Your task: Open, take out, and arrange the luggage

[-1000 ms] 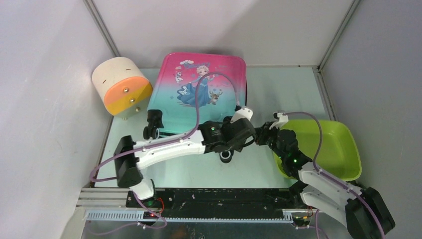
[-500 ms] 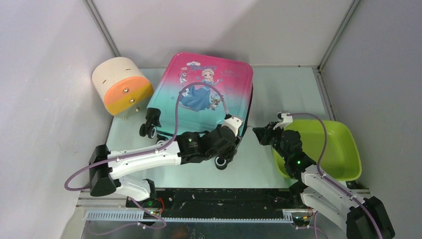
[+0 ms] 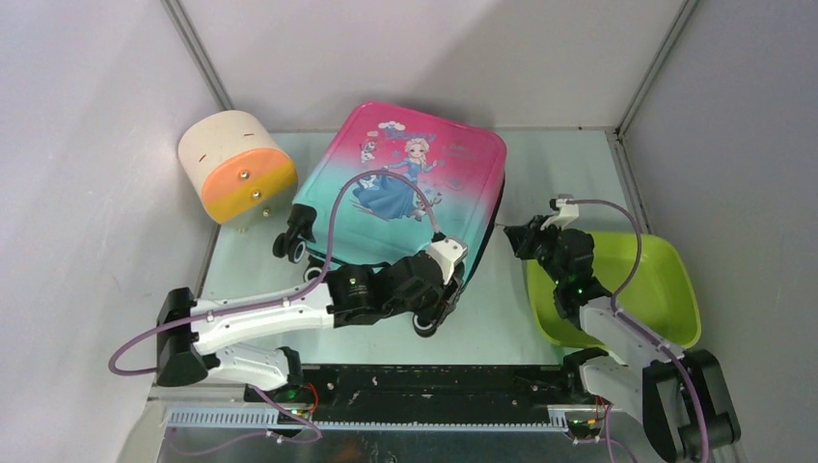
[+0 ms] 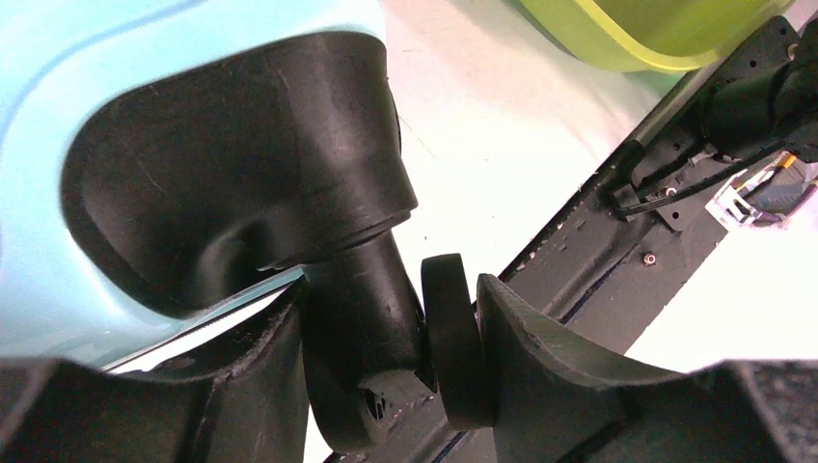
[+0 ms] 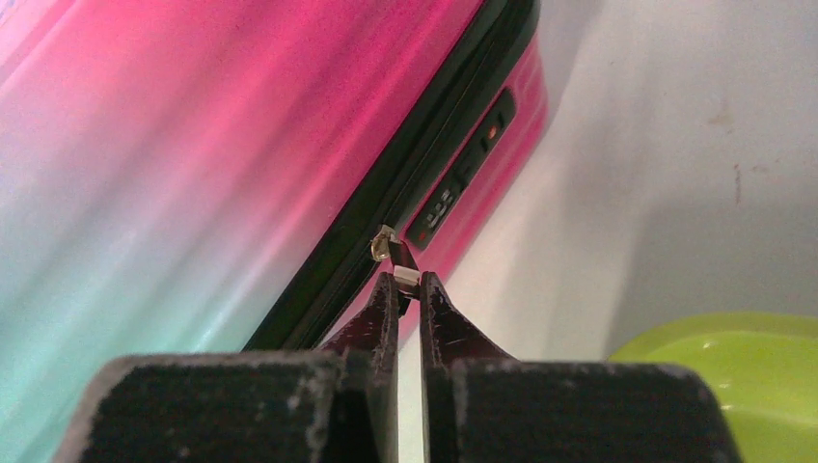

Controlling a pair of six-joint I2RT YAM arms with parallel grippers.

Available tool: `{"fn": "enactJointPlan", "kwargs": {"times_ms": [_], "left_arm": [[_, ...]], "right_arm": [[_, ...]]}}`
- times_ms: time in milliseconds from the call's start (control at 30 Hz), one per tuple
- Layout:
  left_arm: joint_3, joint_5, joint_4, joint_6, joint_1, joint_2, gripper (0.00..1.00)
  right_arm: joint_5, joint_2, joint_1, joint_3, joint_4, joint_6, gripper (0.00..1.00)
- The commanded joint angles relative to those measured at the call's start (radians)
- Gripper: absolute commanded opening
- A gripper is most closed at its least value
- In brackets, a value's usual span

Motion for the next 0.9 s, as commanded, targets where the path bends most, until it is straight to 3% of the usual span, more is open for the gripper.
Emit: {"fn": "enactJointPlan", "kwargs": {"times_ms": [0, 267, 500, 867], "left_arm": [[0.006, 0.234, 0.109, 0.164, -0.053, -0.072, 0.0], [-0.05, 0.348, 0.125, 0.251, -0.055, -0.121, 0.0], [-0.109, 0.415, 0.125, 0.415, -0.039, -0.187, 0.0], [-0.101, 0.603, 0.1, 0.578, 0.364, -0.264, 0.0]], "right_arm": [[0.057, 0.061, -0.076, 0.089, 0.141, -0.058, 0.0], [0.034, 0.193, -0.183, 0.168, 0.198, -0.051, 0.0], [-0.004, 0.298, -0.302, 0.238, 0.225, 0.015, 0.0], [0.06, 0.304, -0.348, 0.263, 0.143, 0.017, 0.0]]}}
